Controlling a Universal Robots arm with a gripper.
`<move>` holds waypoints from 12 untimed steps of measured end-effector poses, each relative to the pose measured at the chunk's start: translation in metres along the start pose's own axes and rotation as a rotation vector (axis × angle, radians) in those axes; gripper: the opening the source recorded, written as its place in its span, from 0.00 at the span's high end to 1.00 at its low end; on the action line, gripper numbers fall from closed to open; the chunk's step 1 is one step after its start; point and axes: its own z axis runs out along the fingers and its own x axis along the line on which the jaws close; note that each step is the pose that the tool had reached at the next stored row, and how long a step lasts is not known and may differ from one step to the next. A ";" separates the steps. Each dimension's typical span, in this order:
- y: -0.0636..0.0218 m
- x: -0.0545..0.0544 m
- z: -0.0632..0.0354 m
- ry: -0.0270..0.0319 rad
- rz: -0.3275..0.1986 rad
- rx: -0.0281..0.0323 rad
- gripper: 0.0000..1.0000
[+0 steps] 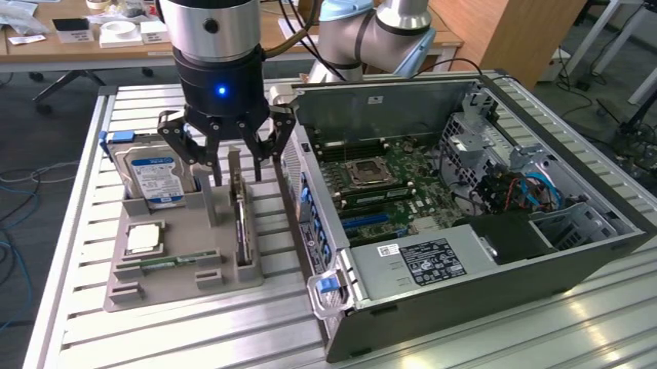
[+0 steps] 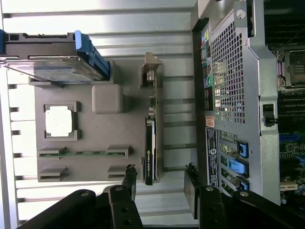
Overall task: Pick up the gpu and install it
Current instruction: 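Pick up the gpu and move the gpu toward the slot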
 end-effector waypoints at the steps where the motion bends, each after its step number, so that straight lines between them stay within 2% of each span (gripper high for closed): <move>1: 0.0000 0.000 0.0001 0.0000 0.000 0.0000 0.47; 12: -0.0001 0.000 0.0024 0.0000 0.000 -0.0001 0.47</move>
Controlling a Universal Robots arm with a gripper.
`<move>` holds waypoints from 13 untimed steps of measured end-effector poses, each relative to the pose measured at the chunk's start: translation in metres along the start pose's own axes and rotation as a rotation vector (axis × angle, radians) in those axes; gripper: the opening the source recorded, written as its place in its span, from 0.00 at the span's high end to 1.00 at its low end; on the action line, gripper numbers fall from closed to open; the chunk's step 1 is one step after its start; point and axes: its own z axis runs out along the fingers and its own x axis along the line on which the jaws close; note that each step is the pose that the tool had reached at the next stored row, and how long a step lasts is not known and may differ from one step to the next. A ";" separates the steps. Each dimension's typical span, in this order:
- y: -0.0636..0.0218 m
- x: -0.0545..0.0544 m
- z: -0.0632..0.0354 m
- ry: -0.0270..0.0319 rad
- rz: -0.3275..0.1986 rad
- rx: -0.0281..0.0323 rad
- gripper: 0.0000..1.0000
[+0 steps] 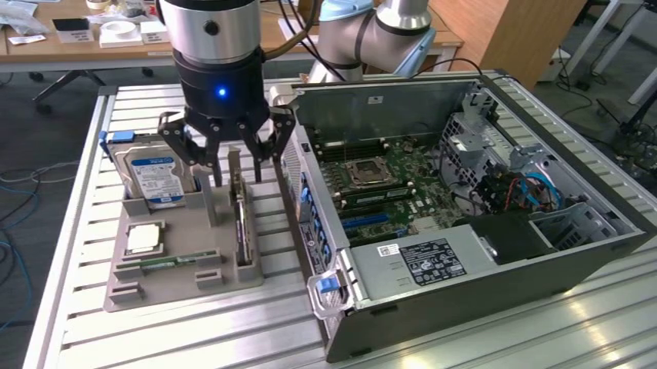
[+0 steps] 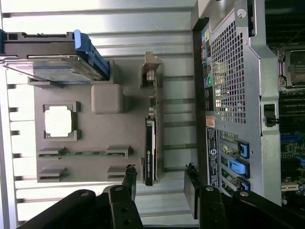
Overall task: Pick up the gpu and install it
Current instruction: 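Pick up the gpu and move the gpu toward the slot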
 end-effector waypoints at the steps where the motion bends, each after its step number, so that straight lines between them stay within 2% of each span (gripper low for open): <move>1: 0.0000 0.000 0.0012 0.0000 0.000 0.0000 0.47; 13: -0.0006 0.000 0.0119 0.0002 0.000 0.0002 0.47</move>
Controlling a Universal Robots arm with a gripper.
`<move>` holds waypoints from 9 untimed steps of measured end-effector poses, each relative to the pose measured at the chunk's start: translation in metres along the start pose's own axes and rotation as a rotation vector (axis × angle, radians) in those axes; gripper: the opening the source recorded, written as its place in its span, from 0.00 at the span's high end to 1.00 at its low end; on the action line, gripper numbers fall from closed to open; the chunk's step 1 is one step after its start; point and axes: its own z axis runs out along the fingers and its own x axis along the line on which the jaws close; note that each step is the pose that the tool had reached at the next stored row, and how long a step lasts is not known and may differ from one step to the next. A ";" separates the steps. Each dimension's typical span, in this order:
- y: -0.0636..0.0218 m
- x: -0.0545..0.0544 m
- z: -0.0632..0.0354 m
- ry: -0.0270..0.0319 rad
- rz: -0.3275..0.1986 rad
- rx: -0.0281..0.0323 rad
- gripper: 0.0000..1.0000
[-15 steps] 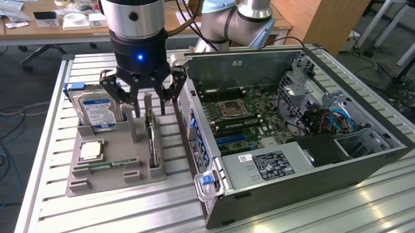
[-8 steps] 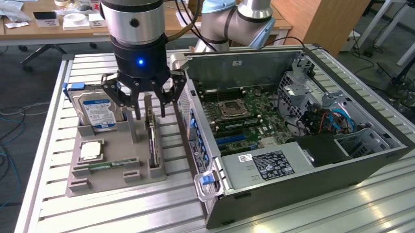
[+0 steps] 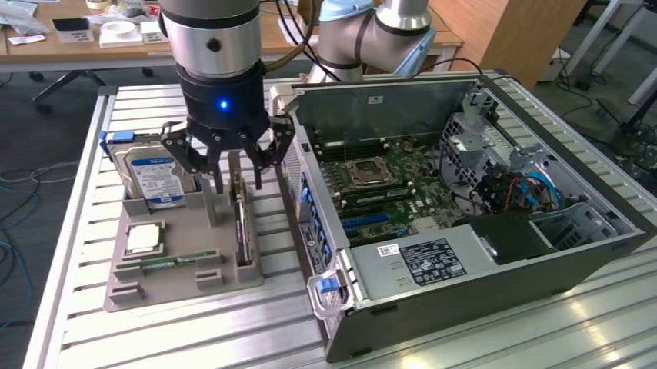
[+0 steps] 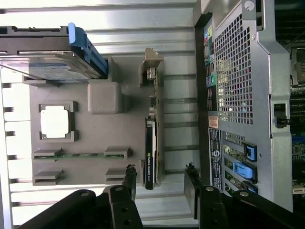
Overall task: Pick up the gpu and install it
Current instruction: 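Pick up the gpu and move the gpu toward the slot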
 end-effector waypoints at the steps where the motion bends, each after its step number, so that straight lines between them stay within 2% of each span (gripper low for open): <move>1: 0.0000 0.000 0.0000 0.0000 0.000 0.0000 0.47; 5: 0.0000 0.000 0.0006 -0.0003 0.000 -0.0004 0.47; 9: -0.0003 0.000 0.0059 -0.0002 0.000 -0.0002 0.47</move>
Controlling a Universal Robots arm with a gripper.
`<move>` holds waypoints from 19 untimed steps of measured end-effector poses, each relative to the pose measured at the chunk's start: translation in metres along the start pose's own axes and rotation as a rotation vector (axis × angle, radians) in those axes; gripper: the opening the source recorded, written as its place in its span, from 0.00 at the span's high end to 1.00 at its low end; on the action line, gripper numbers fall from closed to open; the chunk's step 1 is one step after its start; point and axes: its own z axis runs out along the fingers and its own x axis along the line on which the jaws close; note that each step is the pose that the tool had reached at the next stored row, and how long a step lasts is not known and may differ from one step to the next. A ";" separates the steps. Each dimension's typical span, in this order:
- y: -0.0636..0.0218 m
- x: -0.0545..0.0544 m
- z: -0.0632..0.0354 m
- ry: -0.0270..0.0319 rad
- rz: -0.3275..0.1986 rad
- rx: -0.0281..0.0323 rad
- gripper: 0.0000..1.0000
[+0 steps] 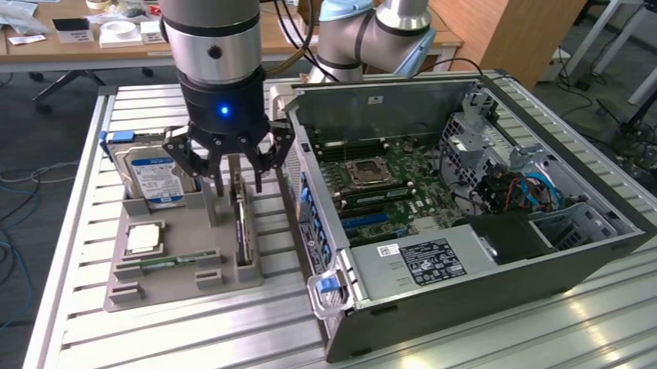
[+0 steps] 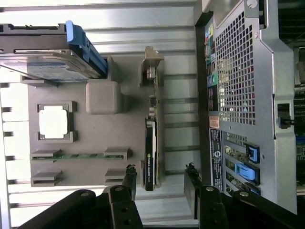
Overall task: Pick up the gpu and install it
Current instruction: 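Pick up the gpu and move the gpu toward the slot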
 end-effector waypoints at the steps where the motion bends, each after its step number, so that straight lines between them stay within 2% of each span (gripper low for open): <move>1: -0.0001 0.000 0.0018 0.0001 0.000 0.0001 0.47; 7: -0.0005 0.000 0.0108 0.0001 0.000 0.0001 0.47; 17: -0.0007 0.001 0.0142 0.0000 0.000 0.0000 0.47; 18: -0.0008 0.002 0.0156 0.0000 0.000 0.0000 0.47; 19: -0.0012 0.002 0.0238 0.0000 0.000 0.0001 0.47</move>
